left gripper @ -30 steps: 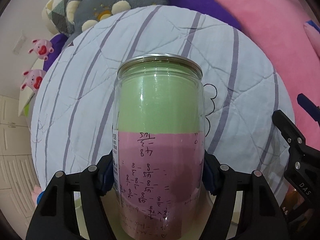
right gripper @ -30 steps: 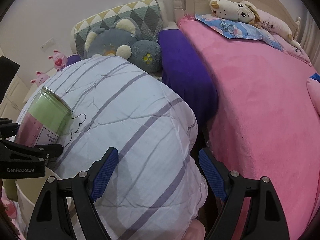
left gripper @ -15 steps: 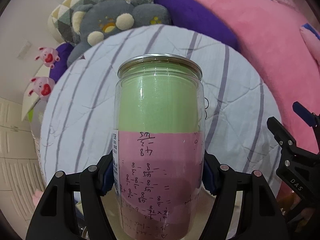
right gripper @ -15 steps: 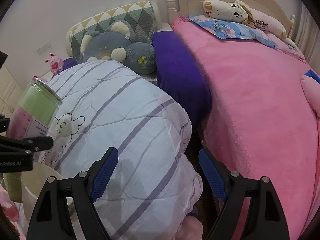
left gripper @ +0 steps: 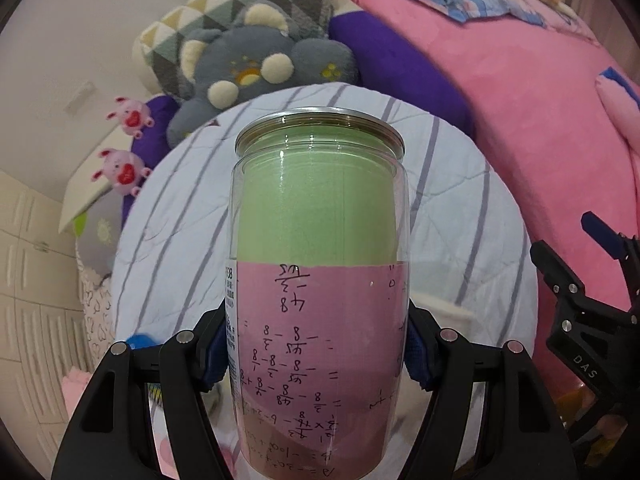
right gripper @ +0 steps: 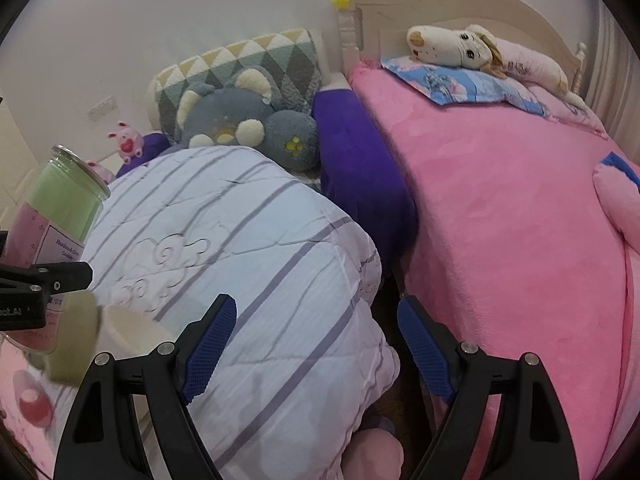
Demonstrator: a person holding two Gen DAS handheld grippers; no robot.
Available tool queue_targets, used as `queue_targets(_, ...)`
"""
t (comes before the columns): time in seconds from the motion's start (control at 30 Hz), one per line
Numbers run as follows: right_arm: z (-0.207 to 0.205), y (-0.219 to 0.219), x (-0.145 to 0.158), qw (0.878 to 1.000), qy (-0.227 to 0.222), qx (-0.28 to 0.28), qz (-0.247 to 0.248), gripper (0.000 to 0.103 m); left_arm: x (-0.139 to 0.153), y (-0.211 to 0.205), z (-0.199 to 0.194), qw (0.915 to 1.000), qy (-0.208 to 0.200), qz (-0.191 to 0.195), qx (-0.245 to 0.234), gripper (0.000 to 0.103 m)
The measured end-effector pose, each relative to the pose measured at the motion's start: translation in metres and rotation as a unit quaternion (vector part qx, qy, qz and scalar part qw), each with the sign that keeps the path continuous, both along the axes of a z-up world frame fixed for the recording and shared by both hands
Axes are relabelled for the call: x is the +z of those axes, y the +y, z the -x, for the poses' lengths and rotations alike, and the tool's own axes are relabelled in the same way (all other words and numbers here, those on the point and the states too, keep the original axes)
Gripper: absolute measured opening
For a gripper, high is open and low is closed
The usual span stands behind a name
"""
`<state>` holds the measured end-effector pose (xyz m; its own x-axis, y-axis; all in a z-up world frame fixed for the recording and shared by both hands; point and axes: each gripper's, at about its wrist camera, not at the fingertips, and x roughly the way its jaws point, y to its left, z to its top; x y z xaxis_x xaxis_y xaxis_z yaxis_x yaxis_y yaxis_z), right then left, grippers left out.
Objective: Flip cup upright
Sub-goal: 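Lift the jar with the left tool and swing it over the table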
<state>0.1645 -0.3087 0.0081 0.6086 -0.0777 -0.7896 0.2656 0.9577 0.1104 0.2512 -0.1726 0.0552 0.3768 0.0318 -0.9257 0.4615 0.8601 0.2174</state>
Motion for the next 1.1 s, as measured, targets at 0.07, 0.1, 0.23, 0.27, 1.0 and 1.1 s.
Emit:
queue_targets(0.07,0.008,0.007,0.005,1.0,-0.006,0.013,0.003,0.084,0.006,0.008,0.013,0.9999,-0.002,0.012,0.006,0.071)
queue_targets(0.1,0.01,0.011,0.008,1.0,-0.011,0.025,0.003,0.084,0.008,0.013,0.02,0.9998,-0.003,0.015,0.009,0.071)
queue_targets(0.23,0.028,0.028,0.015,0.998,-0.028,0.053,0.013,0.084,0.01,0.026,0.051,0.9997,-0.016,0.009,0.018,0.071)
queue_targets(0.27,0.034,0.032,0.016,0.998,-0.03,0.058,0.014,0.084,0.009,0.029,0.059,0.9997,-0.014,0.011,0.019,0.071)
queue_targets(1.0,0.097,0.107,-0.018,0.99,0.044,0.098,0.093,0.084,-0.059,0.108,0.157,0.9916,0.006,0.087,0.096,0.071)
queue_targets(1.1,0.097,0.116,-0.023,0.987,0.054,0.109,0.1,0.084,-0.073,0.115,0.153,0.9896,0.018,0.086,0.114,0.071)
